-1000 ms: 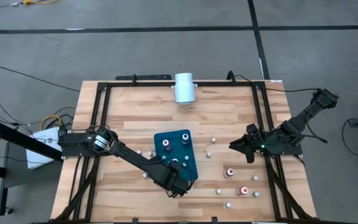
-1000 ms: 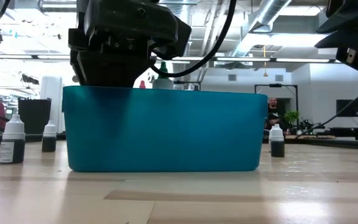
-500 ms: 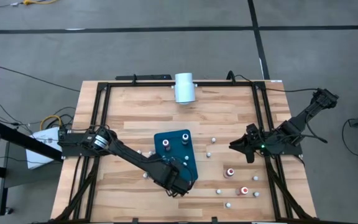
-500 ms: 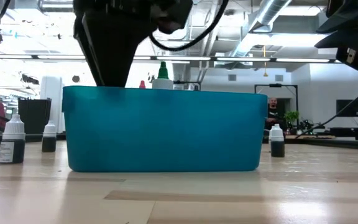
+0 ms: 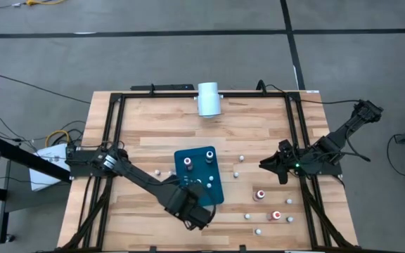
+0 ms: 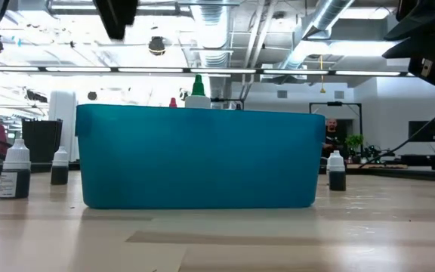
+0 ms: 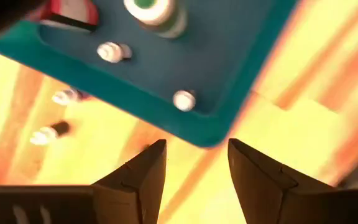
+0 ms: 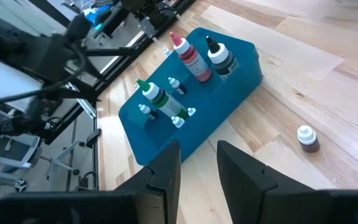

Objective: Pick & Place food coloring
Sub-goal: Put the big red food coloring bottle into the blue bin

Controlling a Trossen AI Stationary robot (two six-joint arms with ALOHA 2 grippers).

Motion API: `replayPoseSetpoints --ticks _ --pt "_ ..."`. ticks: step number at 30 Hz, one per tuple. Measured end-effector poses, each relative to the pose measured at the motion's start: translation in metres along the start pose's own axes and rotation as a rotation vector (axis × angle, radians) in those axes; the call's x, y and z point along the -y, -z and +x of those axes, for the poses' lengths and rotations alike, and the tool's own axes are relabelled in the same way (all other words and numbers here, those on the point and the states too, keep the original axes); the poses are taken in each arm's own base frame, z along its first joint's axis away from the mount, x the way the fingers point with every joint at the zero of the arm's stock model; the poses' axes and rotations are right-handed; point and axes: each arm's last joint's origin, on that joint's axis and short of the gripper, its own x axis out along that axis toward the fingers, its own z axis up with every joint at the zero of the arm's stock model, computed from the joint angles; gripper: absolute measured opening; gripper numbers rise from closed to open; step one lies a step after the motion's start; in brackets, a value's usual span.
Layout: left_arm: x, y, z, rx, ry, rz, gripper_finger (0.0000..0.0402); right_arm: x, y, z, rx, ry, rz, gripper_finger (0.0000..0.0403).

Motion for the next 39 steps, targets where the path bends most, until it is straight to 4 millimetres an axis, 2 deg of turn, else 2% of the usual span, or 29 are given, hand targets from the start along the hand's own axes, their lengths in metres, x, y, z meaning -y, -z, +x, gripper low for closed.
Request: replayPoseSetpoints --ticks 4,11,16,23,28,34,39 --pt "0.005 0.009 -0.014 0.029 0.041 -0.013 0.0165 0.0 0.0 0.0 0.0 0.0 -0.001 0.0095" --pt "0.016 0.03 -0.025 0.049 0.076 -0.038 0.0165 0.0 0.0 0.0 0.0 0.001 -0.002 0.0095" --pt "0.016 0.048 -0.047 0.219 0.079 -0.029 0.0165 0.0 0.0 0.0 -0.001 0.001 -0.001 0.0095" --pt "-0.018 0.075 -0.111 0.587 0.136 -0.065 0.0165 0.0 0.0 0.0 -0.001 0.001 -0.001 0.0095" --pt "-0.049 0.09 -0.146 0.746 0.174 -0.047 0.0165 0.0 0.0 0.0 -0.002 0.003 -0.003 0.0095" --pt "-0.08 0.095 -0.158 0.826 0.144 -0.025 0.0165 0.0 0.0 0.0 -0.001 0.003 -0.003 0.0095" --pt "-0.103 0.101 -0.147 0.818 0.101 -0.015 0.0165 0.0 0.0 0.0 0.001 -0.001 0.001 0.0095"
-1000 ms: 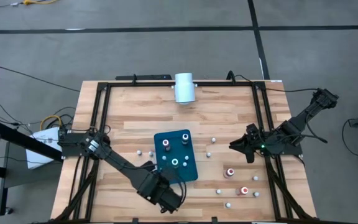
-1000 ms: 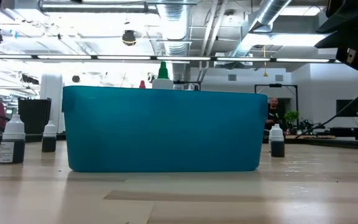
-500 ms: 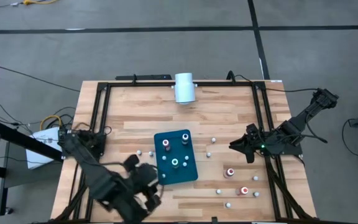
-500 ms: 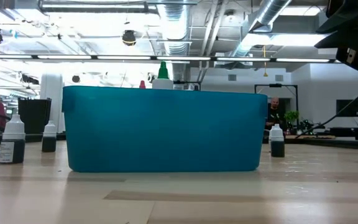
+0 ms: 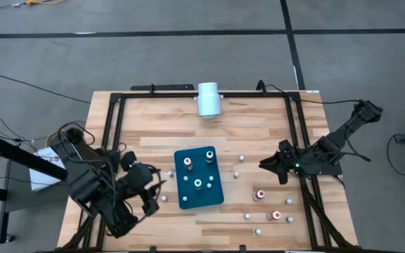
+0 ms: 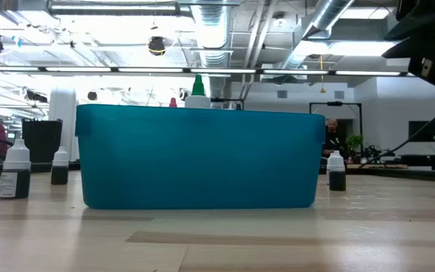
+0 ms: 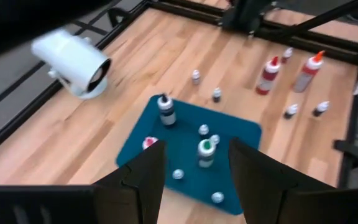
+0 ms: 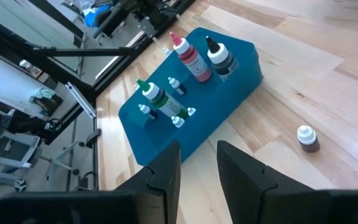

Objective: Pick & Place food coloring
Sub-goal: Put the big red food coloring bottle into the blue bin

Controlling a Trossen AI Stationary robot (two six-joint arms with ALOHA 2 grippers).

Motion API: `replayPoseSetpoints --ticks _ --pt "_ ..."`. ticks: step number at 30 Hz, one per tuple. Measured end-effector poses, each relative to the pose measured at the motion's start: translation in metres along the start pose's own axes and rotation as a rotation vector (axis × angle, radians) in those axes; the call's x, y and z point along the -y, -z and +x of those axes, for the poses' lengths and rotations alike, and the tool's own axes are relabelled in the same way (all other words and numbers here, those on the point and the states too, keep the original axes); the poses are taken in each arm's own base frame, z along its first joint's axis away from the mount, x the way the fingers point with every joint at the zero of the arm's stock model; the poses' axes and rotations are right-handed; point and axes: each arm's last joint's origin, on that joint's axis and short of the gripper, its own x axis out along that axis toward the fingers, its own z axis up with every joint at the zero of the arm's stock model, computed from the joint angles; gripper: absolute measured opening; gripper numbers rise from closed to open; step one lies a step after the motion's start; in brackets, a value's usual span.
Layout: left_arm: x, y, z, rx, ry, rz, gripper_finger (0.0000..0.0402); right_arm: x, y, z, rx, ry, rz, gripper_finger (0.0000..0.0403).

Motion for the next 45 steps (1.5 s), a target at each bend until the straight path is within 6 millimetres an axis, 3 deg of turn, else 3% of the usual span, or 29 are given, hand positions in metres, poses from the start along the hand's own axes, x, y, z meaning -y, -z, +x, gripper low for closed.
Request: replayPoseSetpoints --ticks 8,21,33,45 --pt "-0.053 0.036 0.01 -0.021 -0.073 -0.074 0.0165 -0.001 -0.001 0.0 0.007 -0.006 -0.047 0.0095" --pt "-0.109 0.09 0.032 0.034 0.099 -0.162 0.0165 -0.001 -0.001 0.0 0.009 -0.004 -0.048 0.0095" --pt "-0.141 0.138 0.057 0.072 0.222 -0.223 0.0165 -0.014 -0.01 -0.001 0.114 -0.107 -0.24 0.0095" --pt "-0.154 0.179 0.082 0.108 0.301 -0.32 0.0165 -0.036 -0.018 -0.006 0.131 -0.184 -0.313 0.0095"
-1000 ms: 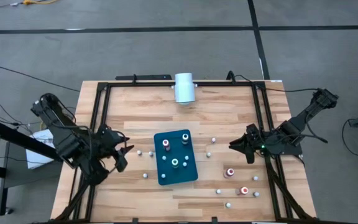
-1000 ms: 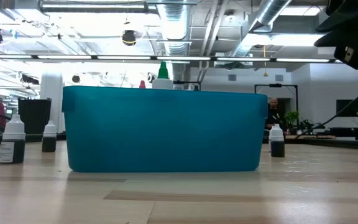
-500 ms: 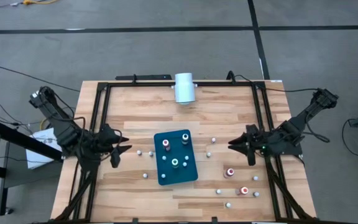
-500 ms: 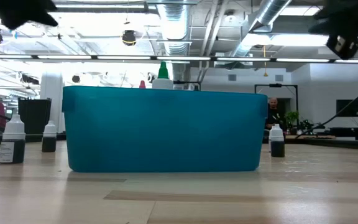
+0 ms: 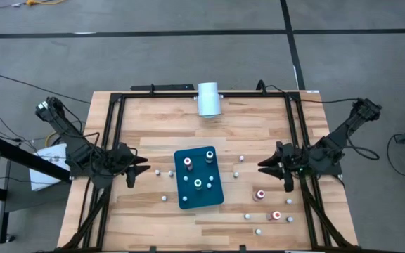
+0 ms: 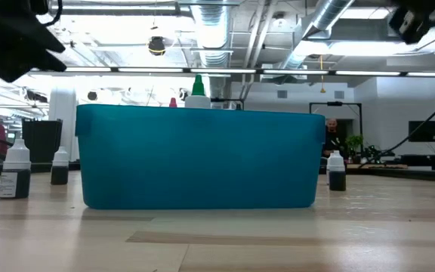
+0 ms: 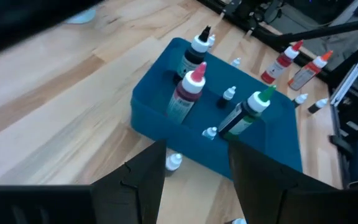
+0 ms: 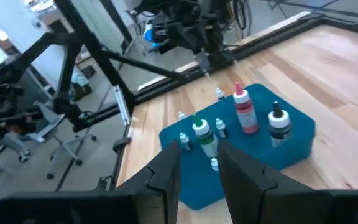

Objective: Pick & Place food coloring
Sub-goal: Put the big red food coloring bottle into the blue bin

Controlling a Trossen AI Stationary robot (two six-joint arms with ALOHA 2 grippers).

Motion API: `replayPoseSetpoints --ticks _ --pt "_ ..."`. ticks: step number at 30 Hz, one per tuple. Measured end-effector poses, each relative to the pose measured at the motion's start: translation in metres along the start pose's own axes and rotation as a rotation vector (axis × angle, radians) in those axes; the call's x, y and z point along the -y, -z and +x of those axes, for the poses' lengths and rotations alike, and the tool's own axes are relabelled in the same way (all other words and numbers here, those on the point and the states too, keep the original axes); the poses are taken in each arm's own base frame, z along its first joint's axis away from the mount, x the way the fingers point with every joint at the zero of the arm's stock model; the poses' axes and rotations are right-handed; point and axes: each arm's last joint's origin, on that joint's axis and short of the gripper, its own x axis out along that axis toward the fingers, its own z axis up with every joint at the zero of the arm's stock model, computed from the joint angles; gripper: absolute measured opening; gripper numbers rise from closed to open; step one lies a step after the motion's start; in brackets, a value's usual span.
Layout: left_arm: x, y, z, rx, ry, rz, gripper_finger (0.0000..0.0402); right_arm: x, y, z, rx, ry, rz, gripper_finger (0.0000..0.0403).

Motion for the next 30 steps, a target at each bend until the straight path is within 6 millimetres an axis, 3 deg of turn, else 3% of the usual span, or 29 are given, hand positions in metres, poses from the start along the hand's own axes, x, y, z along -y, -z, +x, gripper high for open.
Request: replayPoseSetpoints --ticks 13,23,30 --pt "-0.011 0.009 0.003 -0.004 -0.012 -0.005 0.0165 -0.041 -0.022 0.0 -0.337 0.147 -0.086 0.0095" --pt "-0.011 0.01 0.003 -0.007 -0.014 0.0 0.0165 -0.075 -0.015 -0.002 -0.491 0.158 -0.046 0.0095" --pt "-0.012 0.011 0.003 -0.042 -0.006 -0.009 0.0165 -0.091 0.001 -0.001 -0.571 0.177 -0.008 0.0095"
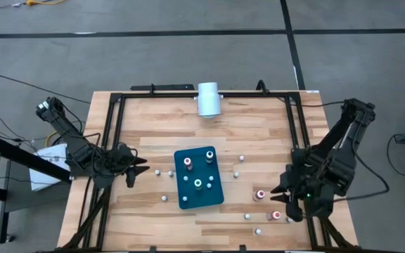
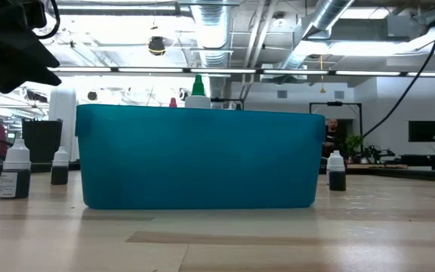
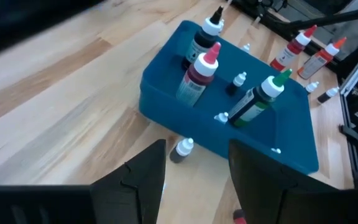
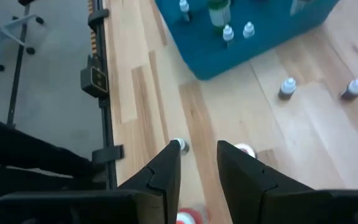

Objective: Pick & Place food coloring
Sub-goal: Put the big red food coloring bottle into the blue bin

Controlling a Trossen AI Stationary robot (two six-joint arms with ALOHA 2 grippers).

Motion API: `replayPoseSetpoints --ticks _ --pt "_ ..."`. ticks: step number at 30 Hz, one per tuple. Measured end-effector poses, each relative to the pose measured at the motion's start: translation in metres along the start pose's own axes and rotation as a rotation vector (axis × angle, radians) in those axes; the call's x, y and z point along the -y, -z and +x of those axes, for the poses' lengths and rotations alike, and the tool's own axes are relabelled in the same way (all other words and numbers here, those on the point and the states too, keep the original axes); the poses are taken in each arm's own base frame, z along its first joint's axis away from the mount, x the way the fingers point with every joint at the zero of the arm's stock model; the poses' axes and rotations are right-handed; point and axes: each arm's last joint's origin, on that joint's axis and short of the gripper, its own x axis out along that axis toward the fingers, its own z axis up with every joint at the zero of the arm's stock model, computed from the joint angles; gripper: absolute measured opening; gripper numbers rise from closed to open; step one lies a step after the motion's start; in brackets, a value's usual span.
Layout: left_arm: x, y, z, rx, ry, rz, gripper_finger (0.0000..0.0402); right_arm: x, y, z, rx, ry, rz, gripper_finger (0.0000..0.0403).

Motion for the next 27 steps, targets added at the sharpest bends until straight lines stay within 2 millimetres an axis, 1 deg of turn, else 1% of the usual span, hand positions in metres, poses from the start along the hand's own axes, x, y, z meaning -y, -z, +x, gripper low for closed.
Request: replayPoseSetpoints --ticks 7,10,16,27 --pt "0.002 0.003 0.0 -0.112 0.052 0.0 0.0165 -0.007 0.012 0.012 -0.051 0.057 0.021 0.0095" --pt "0.002 0.004 0.0 -0.13 0.06 -0.006 0.0165 -0.009 0.014 0.018 -0.087 0.068 0.012 0.0095" --pt "0.001 0.002 0.0 -0.08 0.038 0.004 0.0165 -0.012 0.018 0.024 -0.12 0.084 0.0 0.0095" --pt "0.002 0.001 0.0 -0.059 0.034 0.01 0.0165 -0.008 0.013 0.029 -0.193 0.082 0.03 0.0095"
